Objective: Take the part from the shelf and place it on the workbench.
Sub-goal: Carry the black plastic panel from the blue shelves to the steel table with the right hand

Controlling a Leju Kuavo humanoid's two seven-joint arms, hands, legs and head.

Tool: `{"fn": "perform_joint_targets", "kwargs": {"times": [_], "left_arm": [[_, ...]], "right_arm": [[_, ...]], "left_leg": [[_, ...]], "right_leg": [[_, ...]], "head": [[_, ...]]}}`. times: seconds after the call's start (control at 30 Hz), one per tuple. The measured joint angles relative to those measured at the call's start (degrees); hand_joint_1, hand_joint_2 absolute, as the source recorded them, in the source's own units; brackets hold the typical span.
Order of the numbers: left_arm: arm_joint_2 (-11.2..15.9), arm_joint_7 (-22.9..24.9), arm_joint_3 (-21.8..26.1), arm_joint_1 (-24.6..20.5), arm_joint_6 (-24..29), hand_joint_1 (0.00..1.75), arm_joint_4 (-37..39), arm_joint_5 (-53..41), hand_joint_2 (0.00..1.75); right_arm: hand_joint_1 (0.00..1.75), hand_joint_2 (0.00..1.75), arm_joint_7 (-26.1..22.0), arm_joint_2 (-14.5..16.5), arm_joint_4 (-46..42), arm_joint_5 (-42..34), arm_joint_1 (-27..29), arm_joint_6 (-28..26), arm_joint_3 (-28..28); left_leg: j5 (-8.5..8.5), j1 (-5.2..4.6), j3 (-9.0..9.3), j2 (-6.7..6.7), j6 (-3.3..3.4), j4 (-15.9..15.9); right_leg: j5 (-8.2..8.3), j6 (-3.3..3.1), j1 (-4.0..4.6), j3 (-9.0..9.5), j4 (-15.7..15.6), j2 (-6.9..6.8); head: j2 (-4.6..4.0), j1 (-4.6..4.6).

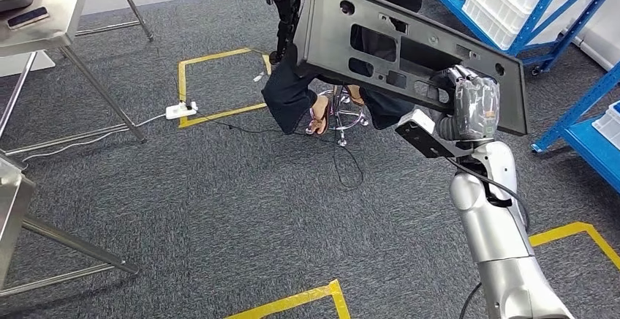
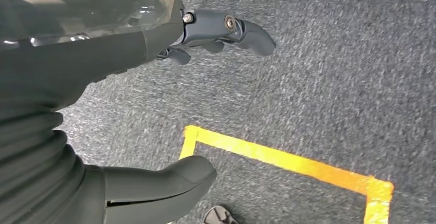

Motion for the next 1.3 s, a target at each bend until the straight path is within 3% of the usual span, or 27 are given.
{"fn": "perform_joint_targets", "kwargs": {"times": [0.07, 0.1, 0.17, 0.2, 0.23, 0.3, 0.37, 0.47, 0.53, 0.6, 0.67, 0.7, 0.73, 0.8, 0.83, 0.9, 0.97, 1.03, 1.1, 1.17, 1.2, 1.23, 1.3], "left_arm": [[0.07, -0.01, 0.0, -0.15, 0.0, 0.0, 0.0, -0.32, 1.75], [0.1, -0.01, 0.0, -0.24, -0.01, 0.0, 0.0, -0.44, 1.75], [0.1, -0.02, 0.0, -0.3, -0.02, 0.0, 0.0, -0.52, 1.75], [0.1, -0.03, 0.0, -0.3, -0.03, 0.0, 0.0, -0.55, 1.75], [0.16, -0.02, 0.0, -0.3, -0.03, 0.0, 0.0, -0.57, 1.75], [0.35, -0.02, 0.0, -0.4, -0.02, 0.0, -0.01, -0.6, 1.75], [0.58, -0.08, 0.0, -0.59, 0.02, 0.0, -0.03, -0.57, 1.75], [0.95, -0.17, 0.0, -0.61, 0.11, 0.0, -0.04, -0.48, 1.75], [0.97, -0.22, 0.0, -0.65, 0.16, 0.0, -0.03, -0.44, 1.75], [0.92, -0.27, 0.0, -0.82, 0.18, 0.0, -0.02, -0.43, 1.75], [0.89, -0.27, 0.0, -0.86, 0.17, 0.0, -0.02, -0.42, 1.75], [0.85, -0.27, 0.01, -0.82, 0.17, 0.0, -0.02, -0.4, 1.75], [0.8, -0.28, 0.02, -0.79, 0.17, 0.0, -0.02, -0.38, 1.75], [0.8, -0.33, 0.07, -0.76, 0.17, 0.0, -0.02, -0.33, 1.75], [0.88, -0.35, 0.11, -0.77, 0.18, 0.0, -0.02, -0.32, 1.75], [1.04, -0.32, 0.23, -0.68, 0.26, 0.0, -0.01, -0.26, 1.75], [1.07, -0.05, 0.34, -0.38, 0.46, 0.0, 0.02, -0.08, 1.75], [1.03, 0.26, 0.45, -0.21, 0.78, 0.0, 0.05, 0.11, 1.75], [0.96, 0.39, 0.63, -0.31, 1.1, 0.0, 0.07, 0.24, 1.75], [0.78, 0.47, 0.85, -0.34, 1.29, 0.0, 0.08, 0.46, 1.75], [0.67, 0.51, 0.98, -0.32, 1.33, 0.0, 0.09, 0.58, 1.75], [0.58, 0.56, 1.1, -0.29, 1.35, 0.0, 0.1, 0.67, 1.75], [0.6, 0.61, 1.35, -0.29, 1.38, 0.0, 0.1, 0.71, 1.75]], "right_arm": [[1.75, 1.75, 0.05, 0.05, -0.13, 0.39, -0.09, -0.03, -0.1], [1.75, 1.75, 0.11, 0.07, -0.15, 0.5, -0.06, -0.07, -0.17], [1.75, 1.75, 0.2, 0.1, -0.15, 0.67, 0.07, -0.17, -0.3], [1.75, 1.75, 0.22, 0.13, -0.15, 0.73, 0.15, -0.23, -0.35], [1.75, 1.75, 0.22, 0.16, -0.15, 0.78, 0.22, -0.31, -0.41], [1.75, 1.75, 0.17, 0.22, -0.15, 0.86, 0.25, -0.5, -0.61], [1.75, 1.75, -0.04, 0.31, -0.09, 0.91, 0.17, -0.71, -0.81], [1.75, 1.75, -0.49, 0.7, 0.07, 0.91, -0.07, -0.8, -0.86], [1.75, 1.75, -0.77, 0.88, 0.25, 0.9, -0.46, -0.84, -0.85], [1.75, 1.75, -0.95, 0.89, 0.56, 0.85, -0.71, -0.91, -0.92], [1.75, 1.75, -0.98, 0.86, 1.0, 0.75, -0.7, -0.96, -0.98], [1.75, 1.75, -1.03, 0.9, 1.25, 0.66, -0.71, -0.98, -0.99], [1.75, 1.75, -1.13, 0.93, 1.49, 0.56, -0.77, -1.0, -0.99], [1.75, 1.75, -1.41, 1.08, 2.01, 0.4, -1.12, -1.05, -0.99], [1.75, 1.75, -1.54, 1.19, 2.3, 0.38, -1.39, -1.11, -0.97], [1.75, 1.75, -1.67, 1.55, 2.91, 0.41, -1.8, -1.2, -0.84], [1.75, 1.75, -1.73, 2.16, 3.45, 0.45, -2.21, -1.23, -0.6], [1.75, 1.75, -1.85, 2.77, 4.0, 0.51, -3.04, -1.19, -0.25], [1.75, 1.75, -1.99, 3.21, 4.67, 0.57, -4.12, -1.1, 0.09], [1.75, 1.75, -2.06, 3.58, 5.5, 0.63, -5.01, -0.94, 0.37], [1.75, 1.75, -2.07, 3.75, 5.89, 0.65, -5.3, -0.83, 0.54], [1.75, 1.75, -2.09, 3.92, 6.23, 0.67, -5.55, -0.74, 0.71], [1.75, 1.75, -2.12, 4.27, 6.8, 0.69, -6.13, -0.64, 1.09]], "left_leg": [[-3.14, -0.04, -2.65, 3.36, -0.34, 5.64], [-5.0, -0.01, -4.66, 4.32, -0.44, 9.68], [-6.74, 0.01, -7.47, 4.83, -0.32, 15.15], [-6.1, -0.04, -7.4, 4.88, -0.08, 15.01], [-4.5, -0.17, -6.01, 5.08, 0.3, 12.42], [-1.13, -0.9, -1.52, 6.94, 1.24, 4.35], [0.05, -1.72, 0.85, 8.4, 1.9, -0.24], [0.42, -1.92, 1.21, 7.22, 2.56, -1.47], [1.13, -1.55, 2.06, 6.05, 3.14, -2.76], [1.48, -1.26, 2.45, 4.79, 3.42, -3.31], [1.5, -1.13, 2.43, 3.3, 3.41, -3.29], [1.49, -1.06, 2.44, 2.5, 3.34, -3.24], [1.45, -0.93, 2.47, 1.71, 3.19, -3.14], [1.16, -0.62, 2.33, 0.23, 2.55, -2.59], [0.96, -0.52, 2.04, -0.41, 2.12, -2.11], [0.84, -0.45, 1.27, -1.49, 1.32, -1.5], [0.93, -0.22, 0.85, -2.09, 0.81, -1.43], [-0.23, -0.24, -0.12, 0.0, 0.33, 0.47], [-3.29, -0.35, -3.22, 3.26, -0.07, 6.67], [-5.76, -0.31, -6.91, 4.49, -0.12, 13.47], [-5.73, -0.33, -7.7, 4.62, 0.01, 14.7], [-4.56, -0.4, -7.2, 4.73, 0.29, 13.54], [-0.91, -0.93, -3.44, 6.04, 1.21, 6.35]], "right_leg": [[-0.05, -0.62, 0.27, 0.16, -0.1, -1.01], [-0.13, -0.84, 0.51, 0.18, -0.09, -1.59], [-0.28, -1.06, 0.95, 0.22, -0.08, -2.81], [-0.35, -1.17, 1.14, 0.28, -0.08, -3.43], [-0.44, -1.27, 1.28, 0.4, -0.08, -4.02], [-0.66, -1.42, 1.55, 0.69, -0.08, -5.11], [-0.84, -1.28, 1.79, 0.79, -0.12, -6.06], [-1.06, -0.83, 1.95, 0.97, -0.34, -7.18], [-2.39, -0.73, 1.93, 0.09, 1.97, -5.14], [-5.13, -1.01, 1.74, -3.12, 8.63, -2.12], [-6.88, -0.82, 1.52, -6.41, 14.72, -1.15], [-6.54, -0.36, 1.33, -6.79, 15.06, -1.07], [-5.31, 0.3, 1.05, -6.02, 13.1, -0.95], [-1.93, 1.77, 0.29, -2.54, 5.43, 0.44], [-0.79, 2.01, 0.06, -1.07, 2.3, 1.34], [-0.24, 1.52, 0.06, 0.03, 0.04, 2.26], [-0.12, 0.64, 0.24, 0.06, 0.03, 1.27], [-0.04, -0.1, 0.2, 0.21, -0.14, 0.31], [-0.19, -0.8, 0.52, 0.36, -0.21, -0.8], [-0.4, -1.22, 1.03, 0.42, -0.2, -2.09], [-0.49, -1.36, 1.25, 0.47, -0.19, -2.71], [-0.59, -1.5, 1.46, 0.57, -0.19, -3.33], [-0.82, -1.77, 1.75, 0.89, -0.22, -4.45]], "head": [[0.0, -0.24], [0.0, -0.31], [0.0, -0.32], [0.0, -0.32], [0.0, -0.32], [0.0, -0.31], [0.0, -0.28], [0.0, -0.27], [0.0, -0.28], [0.0, -0.22], [0.0, -0.14], [0.0, -0.14], [0.0, -0.14], [0.0, -0.09], [0.0, -0.09], [0.0, -0.14], [0.0, -0.17], [0.0, -0.35], [0.0, -0.6], [0.0, -0.67], [0.0, -0.67], [0.0, -0.67], [0.0, -0.65]]}}
